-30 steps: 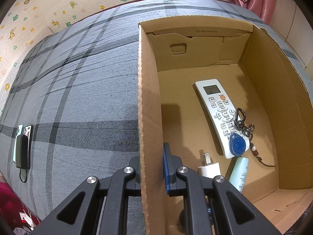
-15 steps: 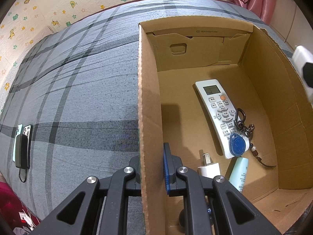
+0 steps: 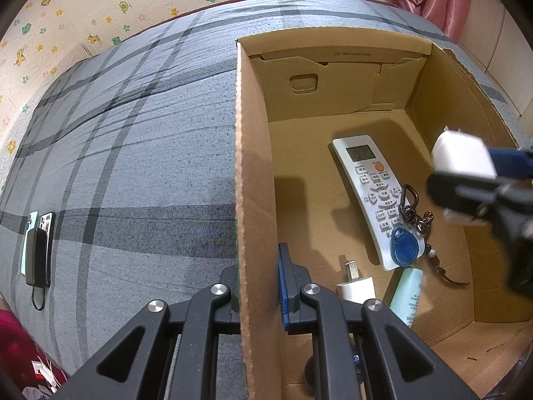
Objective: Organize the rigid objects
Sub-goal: 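Lift the white square adapter with the right gripper and carry it into the box, then open the right gripper to drop the white square adapter beside the keychain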
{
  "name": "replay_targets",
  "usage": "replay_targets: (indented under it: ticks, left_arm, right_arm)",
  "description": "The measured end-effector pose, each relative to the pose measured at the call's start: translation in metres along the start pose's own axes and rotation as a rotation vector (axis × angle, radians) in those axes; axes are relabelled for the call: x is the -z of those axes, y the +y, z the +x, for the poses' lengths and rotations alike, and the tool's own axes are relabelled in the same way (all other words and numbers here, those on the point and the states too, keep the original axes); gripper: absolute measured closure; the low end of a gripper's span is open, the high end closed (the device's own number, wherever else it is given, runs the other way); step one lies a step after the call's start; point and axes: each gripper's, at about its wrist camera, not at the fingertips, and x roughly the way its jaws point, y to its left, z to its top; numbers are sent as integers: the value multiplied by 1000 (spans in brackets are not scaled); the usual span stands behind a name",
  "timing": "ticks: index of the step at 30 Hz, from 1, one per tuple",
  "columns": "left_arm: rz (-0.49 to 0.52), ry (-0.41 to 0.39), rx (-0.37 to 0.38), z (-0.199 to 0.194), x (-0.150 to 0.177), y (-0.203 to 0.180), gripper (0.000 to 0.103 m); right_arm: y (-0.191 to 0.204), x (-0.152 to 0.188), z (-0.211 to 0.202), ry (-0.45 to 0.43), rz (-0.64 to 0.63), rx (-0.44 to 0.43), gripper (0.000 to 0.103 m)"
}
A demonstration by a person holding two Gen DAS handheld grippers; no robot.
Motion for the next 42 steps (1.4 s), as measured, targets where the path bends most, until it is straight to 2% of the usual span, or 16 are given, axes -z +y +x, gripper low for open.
replay_targets:
  ticks: [4, 22, 32, 36, 42]
  left_arm:
    - [2, 1, -1, 0, -1, -1, 89]
    - [2, 0, -2, -1, 0, 0, 89]
    - [2, 0, -3, -1, 0, 0, 89]
    - [1, -2, -1, -1, 0, 0, 89]
    - [1, -2, -3, -1, 1, 0, 89]
  right_arm:
    - [6, 2, 9, 9, -30, 46, 38]
    - [9, 5, 25, 64, -13, 30, 38]
    - [10, 4, 21, 36, -15, 32, 38]
    - [11, 4, 17, 28, -21, 42, 32]
    - [12, 5, 5, -3, -23, 50, 28]
